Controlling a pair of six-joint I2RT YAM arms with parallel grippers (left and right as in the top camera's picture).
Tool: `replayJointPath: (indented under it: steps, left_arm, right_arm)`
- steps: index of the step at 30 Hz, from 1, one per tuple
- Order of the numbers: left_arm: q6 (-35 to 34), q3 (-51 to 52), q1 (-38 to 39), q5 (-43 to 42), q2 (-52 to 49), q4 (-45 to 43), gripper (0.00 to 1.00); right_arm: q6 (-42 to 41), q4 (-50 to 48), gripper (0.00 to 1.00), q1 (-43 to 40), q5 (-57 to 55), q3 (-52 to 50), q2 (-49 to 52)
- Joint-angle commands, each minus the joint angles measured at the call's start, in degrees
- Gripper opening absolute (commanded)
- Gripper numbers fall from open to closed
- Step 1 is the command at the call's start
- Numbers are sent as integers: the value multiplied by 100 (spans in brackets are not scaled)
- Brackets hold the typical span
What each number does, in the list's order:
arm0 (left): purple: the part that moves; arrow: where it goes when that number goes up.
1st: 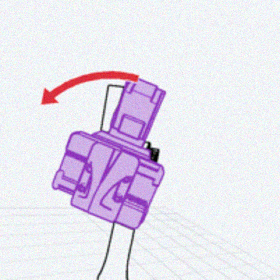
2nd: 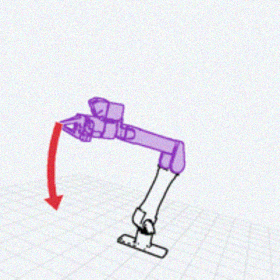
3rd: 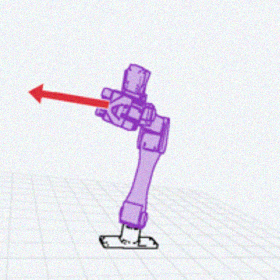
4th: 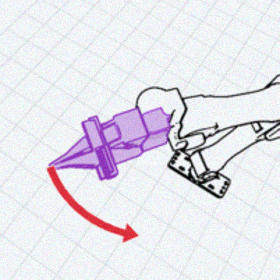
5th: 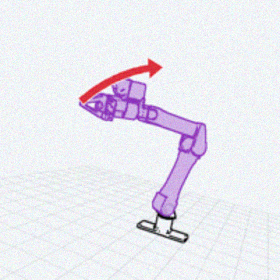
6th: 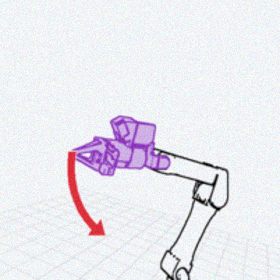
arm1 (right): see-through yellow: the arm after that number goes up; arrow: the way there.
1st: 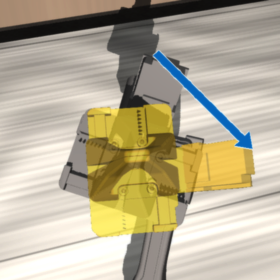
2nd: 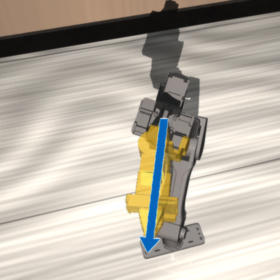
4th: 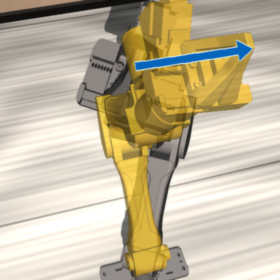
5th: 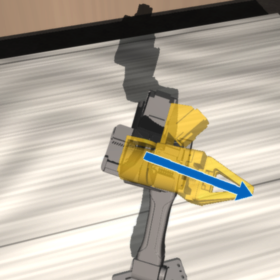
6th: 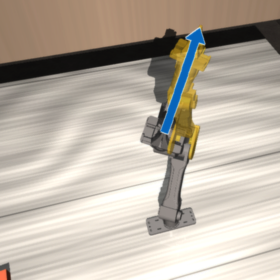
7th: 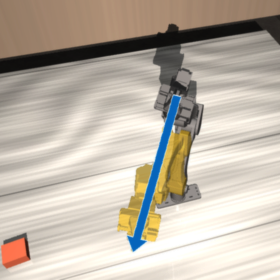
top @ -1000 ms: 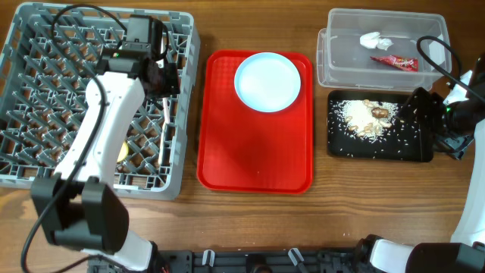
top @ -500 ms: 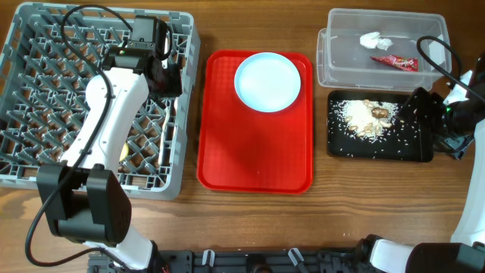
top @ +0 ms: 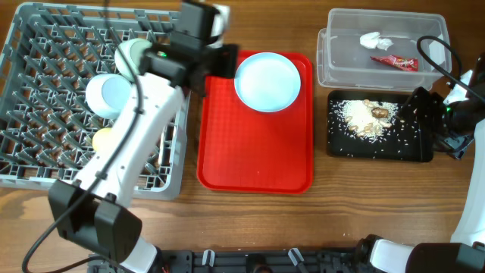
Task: Sort waste into correct bins and load items into the dishwasher rack
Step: 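Move the left gripper to the white plate and grip its rim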
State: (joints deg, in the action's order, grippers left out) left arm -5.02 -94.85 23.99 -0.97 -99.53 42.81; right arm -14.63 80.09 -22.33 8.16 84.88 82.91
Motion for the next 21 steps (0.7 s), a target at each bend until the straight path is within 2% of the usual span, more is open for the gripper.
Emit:
replayJointPath:
  steps: [1,10,21]
  left_arm:
    - [184,-76,525,-4,-90,-660,76]
    - [181,-76,1244,-4,-1303,-2006,78]
    - [160,-76,1596,-7,-2551,-2444,80]
  right_arm:
    - [120,-24,100,-20,94,98,-111]
    - [118,-11,100,-20,94,98,-111]
    - [116,9,100,-20,94,98,-111]
